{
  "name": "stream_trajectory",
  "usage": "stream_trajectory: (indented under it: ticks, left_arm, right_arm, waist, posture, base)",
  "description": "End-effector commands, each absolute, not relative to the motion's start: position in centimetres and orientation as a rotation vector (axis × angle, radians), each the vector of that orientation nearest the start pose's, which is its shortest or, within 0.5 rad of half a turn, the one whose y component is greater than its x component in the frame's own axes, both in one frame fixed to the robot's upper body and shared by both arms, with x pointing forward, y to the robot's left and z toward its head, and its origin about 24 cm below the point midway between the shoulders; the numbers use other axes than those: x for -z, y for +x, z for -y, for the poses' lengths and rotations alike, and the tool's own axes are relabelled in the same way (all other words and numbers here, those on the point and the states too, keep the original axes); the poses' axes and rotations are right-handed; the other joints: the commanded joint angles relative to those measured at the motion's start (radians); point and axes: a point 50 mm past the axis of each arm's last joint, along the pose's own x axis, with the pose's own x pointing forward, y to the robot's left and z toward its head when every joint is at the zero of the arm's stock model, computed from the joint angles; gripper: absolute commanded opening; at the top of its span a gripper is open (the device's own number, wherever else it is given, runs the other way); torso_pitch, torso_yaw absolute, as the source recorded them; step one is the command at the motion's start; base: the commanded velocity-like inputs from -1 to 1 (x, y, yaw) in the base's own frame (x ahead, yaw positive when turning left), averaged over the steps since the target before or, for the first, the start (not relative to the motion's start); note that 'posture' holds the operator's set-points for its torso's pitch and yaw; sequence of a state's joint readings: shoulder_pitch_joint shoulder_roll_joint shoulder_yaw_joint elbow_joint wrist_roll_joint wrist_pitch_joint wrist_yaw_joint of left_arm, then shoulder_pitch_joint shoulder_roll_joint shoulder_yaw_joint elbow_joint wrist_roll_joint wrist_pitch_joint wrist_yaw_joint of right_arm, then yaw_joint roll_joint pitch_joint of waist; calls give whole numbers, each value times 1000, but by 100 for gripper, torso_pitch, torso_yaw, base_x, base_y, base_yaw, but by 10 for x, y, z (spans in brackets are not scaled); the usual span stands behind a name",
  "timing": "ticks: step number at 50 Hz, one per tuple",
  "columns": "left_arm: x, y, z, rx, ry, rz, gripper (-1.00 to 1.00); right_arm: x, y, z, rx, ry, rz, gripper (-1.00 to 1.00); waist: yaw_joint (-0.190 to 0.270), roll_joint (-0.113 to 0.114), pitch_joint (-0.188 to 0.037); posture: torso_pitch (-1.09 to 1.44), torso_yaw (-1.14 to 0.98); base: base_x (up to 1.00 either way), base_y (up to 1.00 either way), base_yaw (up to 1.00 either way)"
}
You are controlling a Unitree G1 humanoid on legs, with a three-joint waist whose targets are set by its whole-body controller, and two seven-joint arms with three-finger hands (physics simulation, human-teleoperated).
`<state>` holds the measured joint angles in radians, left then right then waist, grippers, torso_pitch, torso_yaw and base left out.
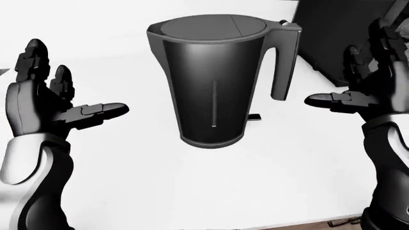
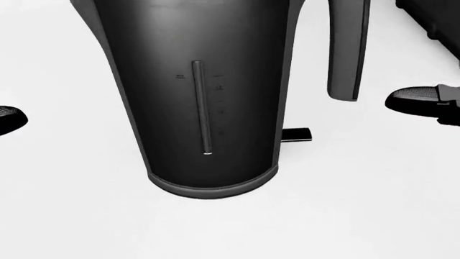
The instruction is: Press the button to open the lid of the electric kettle.
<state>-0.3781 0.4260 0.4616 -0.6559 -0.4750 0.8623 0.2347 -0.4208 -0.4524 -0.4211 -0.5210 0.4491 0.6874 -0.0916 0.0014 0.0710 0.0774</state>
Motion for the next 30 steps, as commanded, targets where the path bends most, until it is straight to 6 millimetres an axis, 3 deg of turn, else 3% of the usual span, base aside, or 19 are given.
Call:
stream_trajectory:
  ticks: [1,3,4,6,7,8,11,30]
  left_arm:
    - [-268,235,-246,-276,-1,417,100]
    - [-270,234,-246,-283,1,429,100]
    - [-271,234,-246,-283,-1,431,100]
    - [-272,234,-244,-280,13,436,100]
    - [-273,234,-243,-279,16,440,100]
    - [-273,234,-244,-286,50,448,100]
    - [-270,234,-244,-286,63,435,100]
    - [-271,229,-243,-245,22,444,100]
  right_arm:
    - [-268,252,253,203,-26,462,100]
    - [-270,252,256,218,-18,465,100]
    - [-271,253,257,227,-17,467,100]
    - [-272,253,260,242,-16,467,100]
    - [-273,254,262,254,-17,467,100]
    - [-273,254,263,259,-18,468,100]
    - [-271,254,265,267,-33,464,100]
    - [-270,254,267,272,-42,448,100]
  waist:
    - [-15,-13,-25]
    - [-1,-30,-47]
    - [1,-37,-42]
    - [15,-83,-32]
    - [26,-95,-32]
    - [28,-74,-28]
    - [15,-74,-37]
    - [3,-72,-39]
  posture:
    - [0,0]
    - [0,0]
    - [0,0]
    - [0,0]
    - [0,0]
    - [0,0]
    - [0,0]
    - [0,0]
  base:
    - [0,0,0]
    - [0,0,0]
    - [0,0,0]
    - [0,0,0]
    - [0,0,0]
    - [0,0,0]
    - [0,0,0]
    - [0,0,0]
